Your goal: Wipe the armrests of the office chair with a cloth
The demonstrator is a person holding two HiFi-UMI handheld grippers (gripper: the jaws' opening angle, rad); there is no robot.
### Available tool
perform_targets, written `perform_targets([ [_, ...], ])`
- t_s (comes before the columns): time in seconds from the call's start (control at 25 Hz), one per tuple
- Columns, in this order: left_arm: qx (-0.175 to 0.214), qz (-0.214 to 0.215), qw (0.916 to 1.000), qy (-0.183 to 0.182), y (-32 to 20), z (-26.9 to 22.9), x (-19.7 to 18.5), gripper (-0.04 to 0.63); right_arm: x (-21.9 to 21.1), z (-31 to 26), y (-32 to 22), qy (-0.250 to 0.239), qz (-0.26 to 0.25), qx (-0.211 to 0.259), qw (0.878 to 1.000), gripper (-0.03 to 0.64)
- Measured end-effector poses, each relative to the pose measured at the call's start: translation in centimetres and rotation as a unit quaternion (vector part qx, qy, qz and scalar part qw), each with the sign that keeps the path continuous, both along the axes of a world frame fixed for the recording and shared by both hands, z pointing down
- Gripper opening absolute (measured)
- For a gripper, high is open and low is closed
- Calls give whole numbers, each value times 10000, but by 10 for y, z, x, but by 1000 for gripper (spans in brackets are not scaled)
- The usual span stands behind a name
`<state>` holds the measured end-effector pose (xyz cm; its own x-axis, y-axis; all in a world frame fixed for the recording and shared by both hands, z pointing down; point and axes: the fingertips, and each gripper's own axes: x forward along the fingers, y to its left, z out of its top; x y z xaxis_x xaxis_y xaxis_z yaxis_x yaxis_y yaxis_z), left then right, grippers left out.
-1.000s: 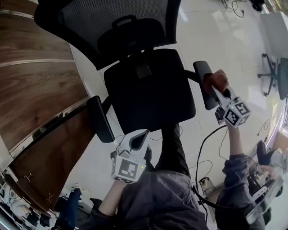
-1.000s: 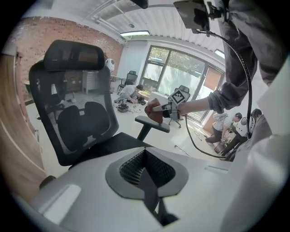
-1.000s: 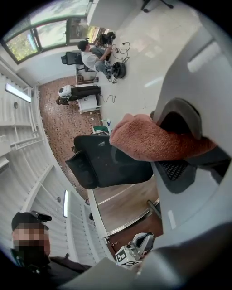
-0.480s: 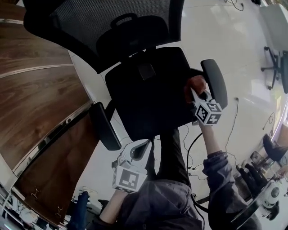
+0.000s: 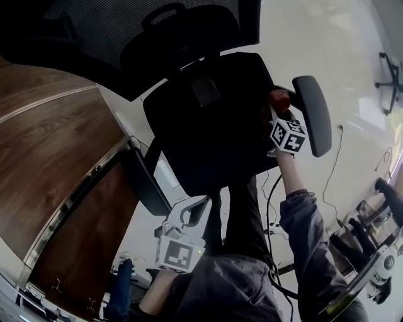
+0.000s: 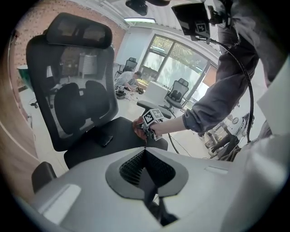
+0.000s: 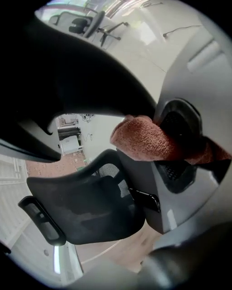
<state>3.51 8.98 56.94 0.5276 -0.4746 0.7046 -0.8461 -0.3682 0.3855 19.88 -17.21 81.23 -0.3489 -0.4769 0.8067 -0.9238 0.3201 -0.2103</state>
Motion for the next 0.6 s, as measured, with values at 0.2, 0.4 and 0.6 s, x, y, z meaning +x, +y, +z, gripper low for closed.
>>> perform_targets([
  [0.2, 51, 47, 10000, 0, -6, -4, -2, 15, 16, -20, -5, 272, 541, 258, 9978, 87],
  [0.4, 132, 44, 9999, -16, -10, -10, -5, 15, 18, -63, -8, 226, 723, 660, 9949, 87],
  [0.6, 184, 48, 9998, -34, -2, -15, -8, 15, 9, -90, 5, 53, 586, 830, 9948, 87],
])
